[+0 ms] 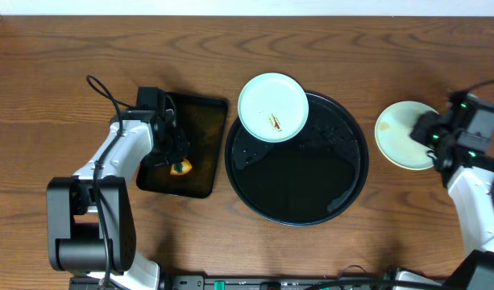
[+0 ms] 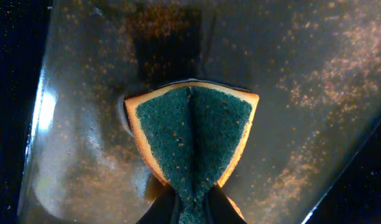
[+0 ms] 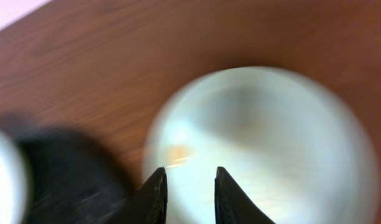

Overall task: Clean dirty plates on tray and stack at the side
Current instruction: 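Move right gripper to the remaining pale green plate and grip rim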

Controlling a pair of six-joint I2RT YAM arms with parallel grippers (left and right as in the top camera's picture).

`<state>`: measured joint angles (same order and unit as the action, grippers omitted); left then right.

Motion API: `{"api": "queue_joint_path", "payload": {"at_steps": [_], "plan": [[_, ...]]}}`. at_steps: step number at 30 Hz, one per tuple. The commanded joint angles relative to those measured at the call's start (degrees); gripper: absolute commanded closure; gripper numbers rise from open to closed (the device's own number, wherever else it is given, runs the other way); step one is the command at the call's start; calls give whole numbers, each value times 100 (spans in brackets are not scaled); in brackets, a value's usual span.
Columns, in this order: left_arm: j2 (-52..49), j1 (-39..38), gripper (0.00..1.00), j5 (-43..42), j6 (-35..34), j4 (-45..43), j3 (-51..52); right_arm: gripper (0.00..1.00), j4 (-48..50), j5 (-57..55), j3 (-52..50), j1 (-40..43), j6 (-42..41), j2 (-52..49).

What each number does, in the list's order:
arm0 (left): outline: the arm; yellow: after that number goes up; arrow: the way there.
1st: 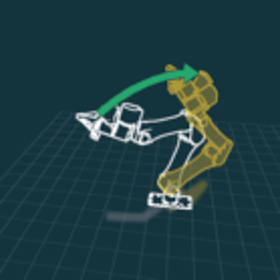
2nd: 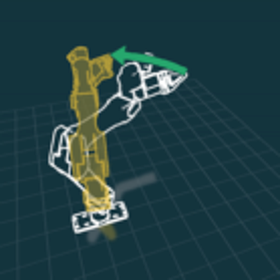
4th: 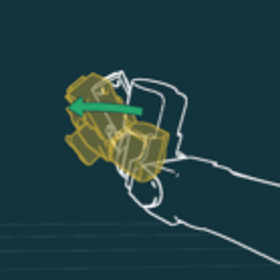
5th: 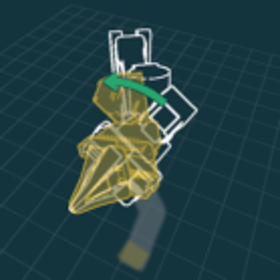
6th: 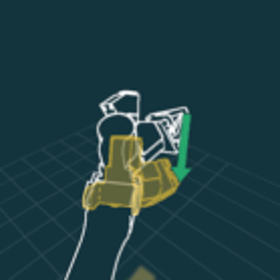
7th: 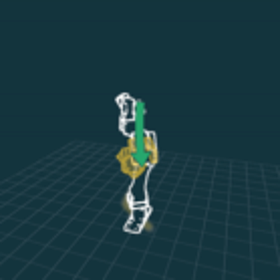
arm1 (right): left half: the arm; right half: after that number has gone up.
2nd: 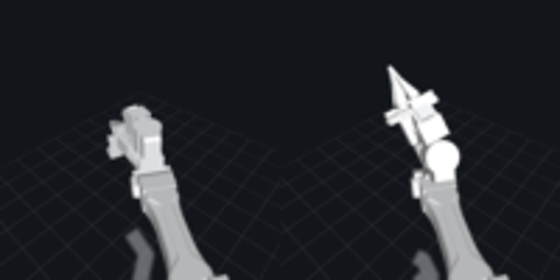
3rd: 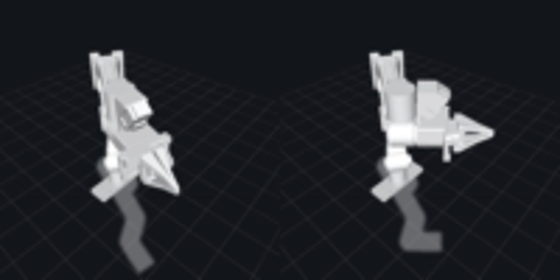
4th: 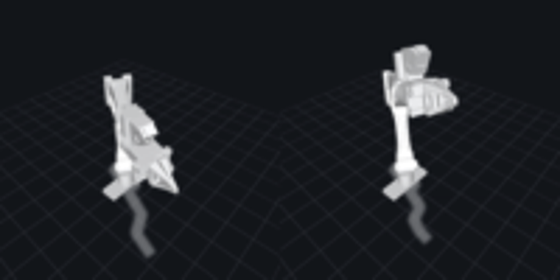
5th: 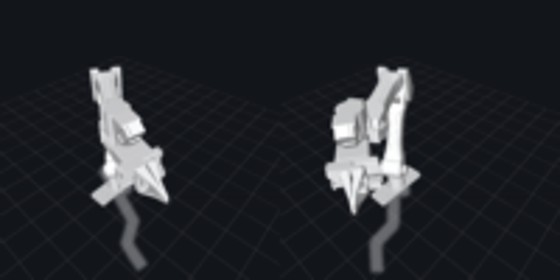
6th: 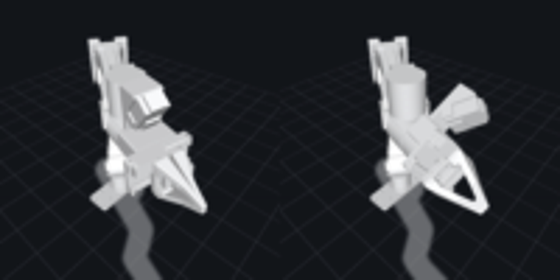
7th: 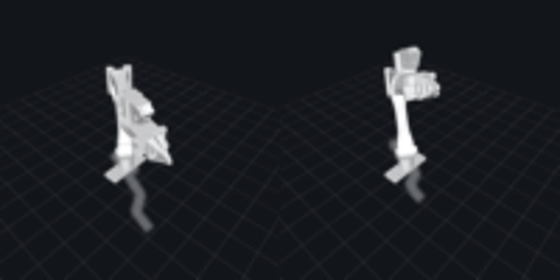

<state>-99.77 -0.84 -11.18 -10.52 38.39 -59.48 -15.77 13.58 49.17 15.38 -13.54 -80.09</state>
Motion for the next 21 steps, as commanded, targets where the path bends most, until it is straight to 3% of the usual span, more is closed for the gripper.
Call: {"api": "queue_joint_path", "payload": {"at_steps": [1, 5, 14, 21], "plan": [[-26, 0, 90, 72, -31, 15, 20, 75, -332, 968, 435, -608, 358, 105], [-26, 2, 90, 72, -31, 13, 20, 62, -1067, 393, 1056, -1325, 688, 35], [-26, 2, 90, 72, -31, 13, 20, 55, -1834, 175, 2686, -2306, 942, -1178], [-26, 2, 89, 72, -31, 11, 20, 53, -1670, 166, 3053, -2627, 933, -2273]]}}
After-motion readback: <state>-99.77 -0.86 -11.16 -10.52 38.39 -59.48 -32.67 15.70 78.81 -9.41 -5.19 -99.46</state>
